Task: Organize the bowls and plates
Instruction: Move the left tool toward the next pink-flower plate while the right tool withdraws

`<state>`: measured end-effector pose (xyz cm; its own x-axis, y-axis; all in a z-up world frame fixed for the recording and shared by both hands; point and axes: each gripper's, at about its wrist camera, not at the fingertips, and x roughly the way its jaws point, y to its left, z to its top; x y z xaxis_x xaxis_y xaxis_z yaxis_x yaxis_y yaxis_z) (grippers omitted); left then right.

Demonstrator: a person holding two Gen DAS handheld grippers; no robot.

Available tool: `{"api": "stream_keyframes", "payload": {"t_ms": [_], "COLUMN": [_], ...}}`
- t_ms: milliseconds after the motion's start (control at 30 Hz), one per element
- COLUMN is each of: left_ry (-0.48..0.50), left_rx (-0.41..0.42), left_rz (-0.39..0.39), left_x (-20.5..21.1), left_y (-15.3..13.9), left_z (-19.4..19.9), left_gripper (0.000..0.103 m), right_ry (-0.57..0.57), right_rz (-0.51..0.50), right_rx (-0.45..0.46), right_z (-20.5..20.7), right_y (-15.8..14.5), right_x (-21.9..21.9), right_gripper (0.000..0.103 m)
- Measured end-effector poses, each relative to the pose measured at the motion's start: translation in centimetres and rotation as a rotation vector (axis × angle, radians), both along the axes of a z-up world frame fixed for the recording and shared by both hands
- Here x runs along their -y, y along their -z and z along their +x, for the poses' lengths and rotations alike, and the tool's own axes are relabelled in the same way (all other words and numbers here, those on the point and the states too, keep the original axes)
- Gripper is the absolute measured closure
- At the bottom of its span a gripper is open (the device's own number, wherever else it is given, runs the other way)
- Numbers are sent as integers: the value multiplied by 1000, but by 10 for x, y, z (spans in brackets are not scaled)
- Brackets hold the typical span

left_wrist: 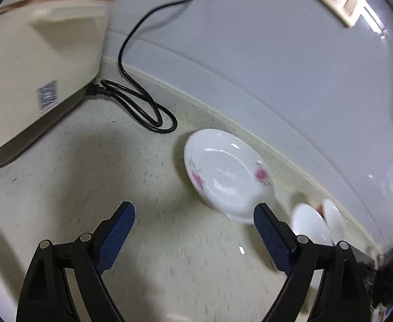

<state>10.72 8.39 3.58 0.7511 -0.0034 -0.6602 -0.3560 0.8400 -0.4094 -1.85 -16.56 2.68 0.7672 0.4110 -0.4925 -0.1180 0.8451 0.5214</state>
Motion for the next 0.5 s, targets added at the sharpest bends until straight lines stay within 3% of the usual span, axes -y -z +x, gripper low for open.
{"api": "stream_keyframes", "payload": {"t_ms": [200, 500], "left_ry": [-35, -5], "left_rx": [-73, -214], "left_rz": [101, 235], "left_x": [6, 19], "left_y": [14, 27], "left_z": [39, 48], "left_gripper": [12, 10], "right_ry": [59, 65], "right_rz": [69, 79], "right_rx": [4, -2], "right_z": [-1, 1], "right_y": [-1, -1], "right_x": [16, 13], "right_gripper": [34, 29]}}
